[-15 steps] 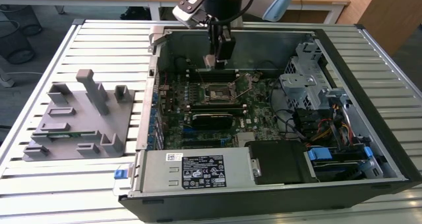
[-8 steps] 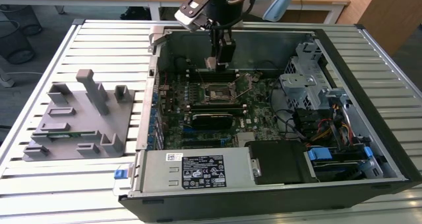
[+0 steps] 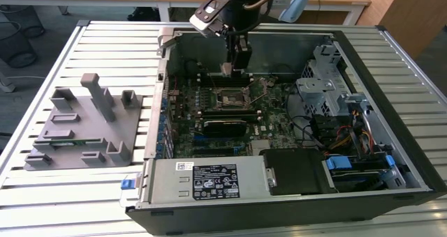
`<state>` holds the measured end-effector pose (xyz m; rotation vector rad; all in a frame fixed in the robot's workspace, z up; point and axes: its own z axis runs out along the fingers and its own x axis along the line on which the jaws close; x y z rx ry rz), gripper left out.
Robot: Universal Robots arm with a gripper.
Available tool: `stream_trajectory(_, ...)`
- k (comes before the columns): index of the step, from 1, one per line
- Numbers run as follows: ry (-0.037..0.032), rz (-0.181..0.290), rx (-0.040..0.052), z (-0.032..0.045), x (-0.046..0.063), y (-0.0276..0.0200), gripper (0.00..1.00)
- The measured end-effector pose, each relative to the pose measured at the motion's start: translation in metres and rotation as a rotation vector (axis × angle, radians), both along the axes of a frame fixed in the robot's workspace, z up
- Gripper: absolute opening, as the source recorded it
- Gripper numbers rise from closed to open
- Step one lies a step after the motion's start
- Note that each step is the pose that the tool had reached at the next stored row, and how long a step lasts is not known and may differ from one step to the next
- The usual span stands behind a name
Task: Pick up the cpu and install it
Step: 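Place the cpu into insertion slot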
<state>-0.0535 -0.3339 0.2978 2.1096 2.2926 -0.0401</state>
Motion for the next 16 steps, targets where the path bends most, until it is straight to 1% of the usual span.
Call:
stream_trajectory(2,0.0,0.0,0.0002,-0.0021,0.001,0.001,0.54)
stream_trajectory(6,0.0,-0.002,0.0,-0.0069,0.001,0.0012,0.54)
stream_trajectory(10,0.0,-0.035,-0.0009,-0.0108,0.001,0.0013,0.54)
stream_trajectory(13,0.0,-0.039,-0.001,-0.0128,0.001,0.0013,0.54)
stream_trajectory(16,0.0001,-0.039,-0.0012,-0.0132,0.001,0.0012,0.54)
